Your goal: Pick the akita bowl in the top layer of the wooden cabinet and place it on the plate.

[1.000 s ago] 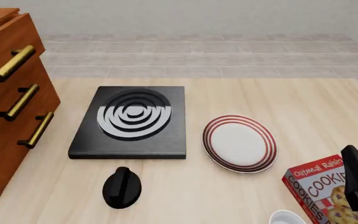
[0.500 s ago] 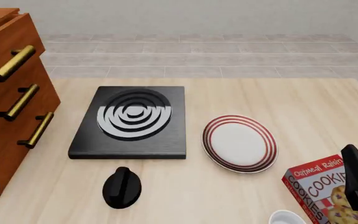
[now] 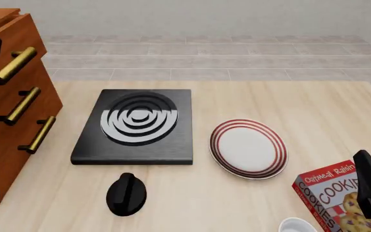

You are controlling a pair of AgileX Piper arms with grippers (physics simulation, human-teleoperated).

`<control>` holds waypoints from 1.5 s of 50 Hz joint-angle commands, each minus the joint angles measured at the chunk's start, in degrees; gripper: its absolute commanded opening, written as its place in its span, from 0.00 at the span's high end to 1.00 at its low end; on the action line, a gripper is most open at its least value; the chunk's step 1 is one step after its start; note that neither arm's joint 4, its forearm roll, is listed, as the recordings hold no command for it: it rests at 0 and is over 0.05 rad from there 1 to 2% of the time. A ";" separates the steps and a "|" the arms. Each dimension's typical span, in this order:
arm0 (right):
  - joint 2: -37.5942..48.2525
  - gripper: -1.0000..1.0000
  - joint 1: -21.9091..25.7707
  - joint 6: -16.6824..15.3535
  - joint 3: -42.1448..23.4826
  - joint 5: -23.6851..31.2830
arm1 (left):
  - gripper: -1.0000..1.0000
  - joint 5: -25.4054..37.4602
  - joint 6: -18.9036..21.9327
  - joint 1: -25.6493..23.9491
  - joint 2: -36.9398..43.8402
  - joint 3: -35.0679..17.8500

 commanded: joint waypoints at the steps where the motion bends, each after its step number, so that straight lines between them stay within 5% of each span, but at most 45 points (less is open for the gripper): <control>1: -0.04 0.00 0.03 0.10 -0.01 0.09 | 0.00 2.75 1.29 0.88 3.05 -3.71; 31: -0.04 0.00 -0.02 0.25 -0.06 -0.06 | 0.00 7.16 6.76 7.06 5.19 -8.10; 50: -0.05 0.00 0.05 0.26 -0.11 -0.02 | 0.00 4.60 10.34 13.67 4.69 -4.40; 75: -0.05 0.00 0.13 0.25 -0.16 0.11 | 0.00 0.92 9.32 15.57 4.08 3.18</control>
